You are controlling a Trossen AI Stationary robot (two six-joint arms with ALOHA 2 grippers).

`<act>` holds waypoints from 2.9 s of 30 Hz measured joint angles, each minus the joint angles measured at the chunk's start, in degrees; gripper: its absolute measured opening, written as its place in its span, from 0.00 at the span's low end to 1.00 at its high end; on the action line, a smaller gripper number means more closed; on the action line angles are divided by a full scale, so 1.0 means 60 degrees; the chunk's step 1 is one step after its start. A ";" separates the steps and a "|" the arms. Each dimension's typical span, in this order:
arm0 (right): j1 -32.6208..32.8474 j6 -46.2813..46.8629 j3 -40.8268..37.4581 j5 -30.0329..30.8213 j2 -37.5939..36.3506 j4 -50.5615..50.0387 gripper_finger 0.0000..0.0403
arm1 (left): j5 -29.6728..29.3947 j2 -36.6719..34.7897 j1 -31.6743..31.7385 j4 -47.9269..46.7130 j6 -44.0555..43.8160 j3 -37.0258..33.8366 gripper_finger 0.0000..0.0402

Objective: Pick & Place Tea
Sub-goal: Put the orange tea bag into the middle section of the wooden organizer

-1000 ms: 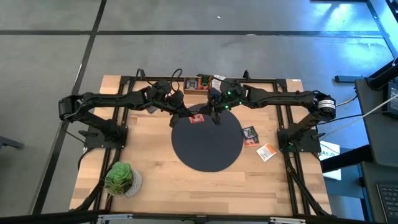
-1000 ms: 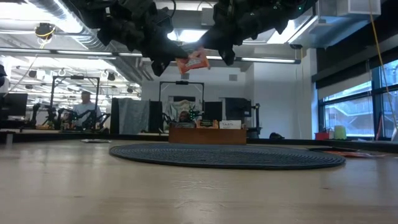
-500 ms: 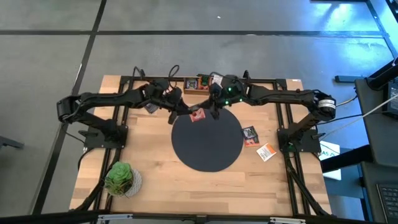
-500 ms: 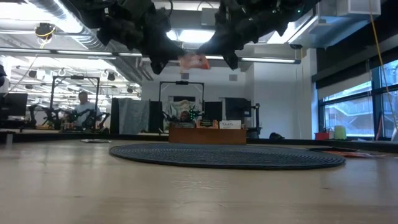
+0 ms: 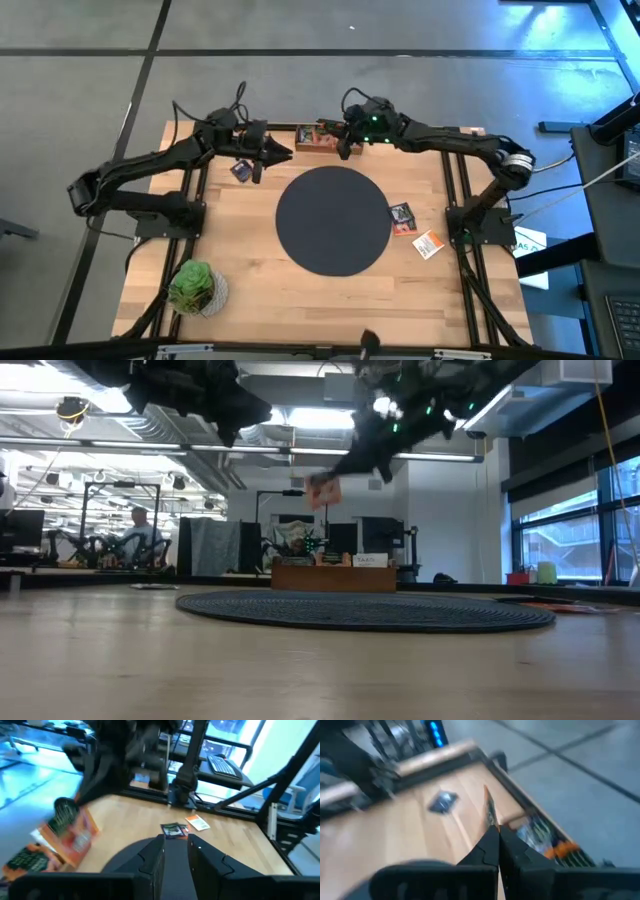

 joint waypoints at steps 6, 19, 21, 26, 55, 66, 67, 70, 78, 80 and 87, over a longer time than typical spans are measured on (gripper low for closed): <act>-0.0728 -0.0436 -0.0015 -0.0026 0.1448 0.1095 0.00 | -0.0025 0.0028 0.0220 0.0046 0.0233 0.0000 0.20; -0.1292 -0.1623 -0.0015 0.0593 0.2595 0.1416 0.01 | -0.0056 0.0042 0.0366 -0.0011 0.0161 -0.0004 0.19; -0.1278 -0.1706 -0.0015 0.0657 0.2771 0.1501 0.01 | -0.0061 0.0042 0.0366 -0.0011 0.0161 -0.0004 0.19; -0.1166 -0.1918 -0.0015 0.0720 0.3174 0.1898 0.01 | -0.0116 0.0042 0.0366 -0.0013 0.0230 -0.0004 0.20; -0.1063 -0.1299 -0.0015 0.1879 0.2919 0.1833 0.22 | -0.0116 0.0042 0.0326 -0.0026 0.0153 -0.0011 0.20; -0.1454 -0.2638 0.0523 0.0271 0.1853 0.0241 0.35 | -0.0112 0.0060 0.0326 -0.0022 0.0153 -0.0011 0.19; -0.1491 -0.2576 0.0858 0.0034 0.1864 -0.0491 0.34 | -0.0112 0.0077 0.0326 -0.0022 0.0150 -0.0011 0.19; -0.1498 -0.2422 0.2165 0.0092 0.2182 -0.2443 0.32 | -0.0112 0.0180 0.0326 -0.0026 0.0124 -0.0011 0.19; -0.1501 -0.2812 0.5076 0.0109 0.3317 -0.5585 0.27 | -0.0110 0.0650 0.0326 -0.0004 -0.0053 -0.0011 0.20; -0.1501 -0.2778 0.5363 0.0109 0.3590 -0.5693 0.26 | -0.0108 0.0772 0.0326 -0.0027 -0.0127 -0.0015 0.20; -0.1501 -0.2564 0.5523 -0.0259 0.4028 -0.5908 0.25 | -0.0101 0.1090 0.0319 -0.0024 -0.0129 -0.0015 0.20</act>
